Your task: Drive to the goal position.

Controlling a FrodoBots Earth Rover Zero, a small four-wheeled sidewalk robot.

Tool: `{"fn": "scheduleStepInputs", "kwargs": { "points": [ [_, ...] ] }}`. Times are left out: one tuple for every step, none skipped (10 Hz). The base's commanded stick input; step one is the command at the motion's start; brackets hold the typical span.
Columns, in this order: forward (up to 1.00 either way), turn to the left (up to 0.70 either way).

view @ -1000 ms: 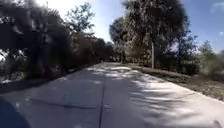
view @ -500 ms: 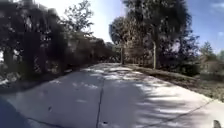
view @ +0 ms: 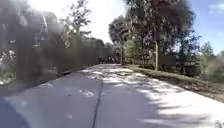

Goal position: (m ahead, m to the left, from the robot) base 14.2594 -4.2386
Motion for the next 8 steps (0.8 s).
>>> {"fn": "scheduleStepInputs", "kwargs": {
  "points": [
    [0.7, 0.0],
    [0.7, 0.0],
    [0.7, 0.0],
    [0.7, 0.0],
    [0.7, 0.0],
    [0.7, 0.0],
    [0.7, 0.0],
    [0.7, 0.0]
  ]
}}
